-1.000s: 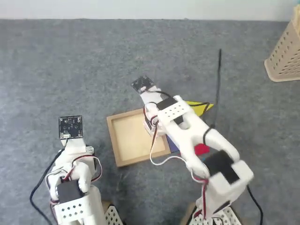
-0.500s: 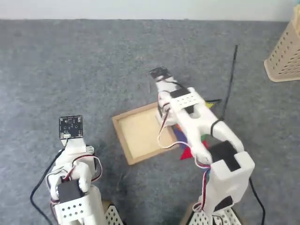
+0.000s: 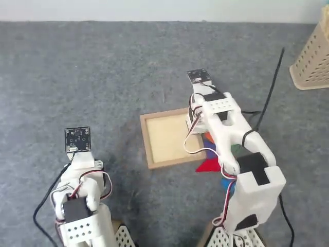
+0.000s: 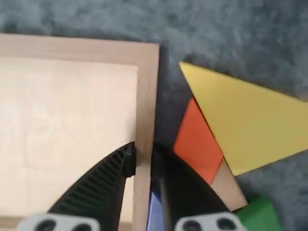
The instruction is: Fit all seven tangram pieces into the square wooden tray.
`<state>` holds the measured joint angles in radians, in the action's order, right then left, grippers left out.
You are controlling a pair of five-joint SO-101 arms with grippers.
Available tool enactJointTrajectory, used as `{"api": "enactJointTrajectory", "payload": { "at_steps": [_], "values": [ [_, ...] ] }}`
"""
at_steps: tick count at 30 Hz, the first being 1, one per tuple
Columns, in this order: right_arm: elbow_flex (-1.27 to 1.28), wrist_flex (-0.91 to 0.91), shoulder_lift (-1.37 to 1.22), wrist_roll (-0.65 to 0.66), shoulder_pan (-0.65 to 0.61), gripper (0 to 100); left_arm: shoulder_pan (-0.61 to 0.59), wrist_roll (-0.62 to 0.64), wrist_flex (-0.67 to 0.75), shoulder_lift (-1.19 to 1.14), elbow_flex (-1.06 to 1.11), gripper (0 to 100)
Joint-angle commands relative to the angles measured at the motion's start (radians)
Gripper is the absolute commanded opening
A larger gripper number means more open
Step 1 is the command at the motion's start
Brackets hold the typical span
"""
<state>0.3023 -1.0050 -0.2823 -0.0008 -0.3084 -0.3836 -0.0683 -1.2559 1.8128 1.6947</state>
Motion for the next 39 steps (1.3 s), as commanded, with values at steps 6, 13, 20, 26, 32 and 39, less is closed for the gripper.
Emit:
{"api": "enactJointTrajectory", "payload": {
  "at_steps": [6, 13, 20, 26, 32, 39],
  "values": [
    [0.097, -0.054, 0.294, 0.000, 0.041, 16.0, 0.005, 0.008, -0.008, 0.014, -0.008, 1],
    [0.201, -0.125, 0.521, 0.081, 0.044, 14.8, 0.005, 0.008, -0.008, 0.014, -0.008, 1],
    [0.416, -0.229, 0.680, 0.296, 0.067, 14.7, 0.005, 0.008, -0.008, 0.014, -0.008, 1],
    [0.601, -0.199, 0.843, 0.769, 0.128, 15.1, 0.005, 0.008, -0.008, 0.014, -0.008, 1],
    [0.658, -0.205, 0.881, 1.065, 0.162, 25.1, 0.005, 0.008, -0.008, 0.014, -0.008, 1],
    [0.786, -0.191, 0.871, 1.250, 0.131, 31.5, 0.005, 0.008, -0.008, 0.014, -0.008, 1]
  ]
}}
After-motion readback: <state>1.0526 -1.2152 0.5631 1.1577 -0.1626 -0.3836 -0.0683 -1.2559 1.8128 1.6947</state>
